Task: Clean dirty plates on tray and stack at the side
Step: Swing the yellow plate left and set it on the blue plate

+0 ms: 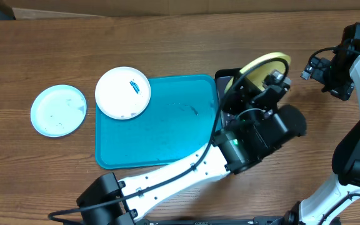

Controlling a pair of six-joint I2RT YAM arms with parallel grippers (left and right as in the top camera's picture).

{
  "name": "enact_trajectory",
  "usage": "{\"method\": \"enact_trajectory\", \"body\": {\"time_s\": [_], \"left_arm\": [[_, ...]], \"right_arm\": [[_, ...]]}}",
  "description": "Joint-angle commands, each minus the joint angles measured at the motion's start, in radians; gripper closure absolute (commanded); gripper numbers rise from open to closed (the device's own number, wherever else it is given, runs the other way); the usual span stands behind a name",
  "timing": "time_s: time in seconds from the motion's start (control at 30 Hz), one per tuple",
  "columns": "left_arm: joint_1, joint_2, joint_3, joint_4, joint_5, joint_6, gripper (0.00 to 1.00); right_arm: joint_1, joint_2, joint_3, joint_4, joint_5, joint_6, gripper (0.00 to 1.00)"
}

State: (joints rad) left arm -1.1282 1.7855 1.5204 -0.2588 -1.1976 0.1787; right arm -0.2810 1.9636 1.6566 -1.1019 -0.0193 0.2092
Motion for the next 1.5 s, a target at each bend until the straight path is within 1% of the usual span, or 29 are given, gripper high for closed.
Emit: {"method": "enact_trajectory", "body": {"time_s": [0.0, 0.17, 0.23, 0.33, 0.43, 0.53, 0.6, 0.77, 0.8, 0.87, 0.93, 1.03, 1.1, 1.2, 1.3, 1.33, 1.4, 1.47], "left_arm": [[0.004, 0.004, 0.019, -0.115, 0.172, -0.19, 0.96], [0.047, 0.004, 0.019, -0.309, 0.473, -0.398, 0.96], [0.109, 0.004, 0.02, -0.365, 0.597, -0.499, 0.95], [0.197, 0.0, 0.02, -0.386, 0.75, -0.527, 0.93], [0.303, -0.011, 0.021, -0.418, 0.927, -0.566, 0.96], [0.443, -0.029, 0.021, -0.459, 1.135, -0.598, 0.96], [0.556, -0.038, 0.021, -0.482, 1.291, -0.599, 0.96], [0.877, -0.045, 0.021, -0.554, 1.678, -0.598, 0.96], [0.948, -0.045, 0.021, -0.571, 1.746, -0.598, 0.96], [1.081, -0.045, 0.021, -0.608, 1.817, -0.598, 0.96], [1.221, -0.045, 0.021, -0.661, 1.825, -0.596, 0.96], [1.402, -0.045, 0.021, -0.732, 1.797, -0.549, 0.96], [1.513, -0.045, 0.021, -0.779, 1.734, -0.541, 0.96], [1.665, -0.045, 0.019, -0.832, 1.552, -0.542, 0.96], [1.764, -0.045, 0.018, -0.849, 1.379, -0.55, 0.96], [1.795, -0.045, 0.014, -0.848, 1.333, -0.577, 0.96], [1.834, -0.045, 0.004, -0.834, 1.3, -0.613, 0.96], [1.872, -0.045, -0.013, -0.794, 1.262, -0.622, 0.96]], "right_arm": [[-0.003, -0.01, 0.005, 0.0, 0.002, 0.005, 0.0], [-0.003, -0.01, 0.005, 0.0, 0.002, 0.005, 0.0], [-0.003, -0.01, 0.005, 0.0, 0.002, 0.005, 0.0], [-0.003, -0.01, 0.005, 0.0, 0.002, 0.005, 0.0], [-0.003, -0.01, 0.005, 0.0, 0.002, 0.005, 0.0], [-0.003, -0.01, 0.005, 0.0, 0.002, 0.005, 0.0], [-0.003, -0.01, 0.005, 0.0, 0.002, 0.005, 0.0], [-0.003, -0.01, 0.005, 0.0, 0.002, 0.005, 0.0], [-0.003, -0.01, 0.005, 0.0, 0.002, 0.005, 0.0], [-0.003, -0.01, 0.005, 0.0, 0.002, 0.005, 0.0], [-0.003, -0.01, 0.005, 0.0, 0.002, 0.005, 0.0], [-0.003, -0.01, 0.005, 0.0, 0.002, 0.005, 0.0], [-0.003, -0.01, 0.005, 0.0, 0.002, 0.005, 0.0], [-0.003, -0.01, 0.005, 0.0, 0.002, 0.005, 0.0], [-0.003, -0.01, 0.005, 0.0, 0.002, 0.005, 0.0], [-0.003, -0.01, 0.005, 0.0, 0.002, 0.005, 0.0], [-0.003, -0.01, 0.005, 0.0, 0.002, 0.005, 0.0], [-0.003, -0.01, 0.005, 0.0, 0.002, 0.005, 0.0]]}}
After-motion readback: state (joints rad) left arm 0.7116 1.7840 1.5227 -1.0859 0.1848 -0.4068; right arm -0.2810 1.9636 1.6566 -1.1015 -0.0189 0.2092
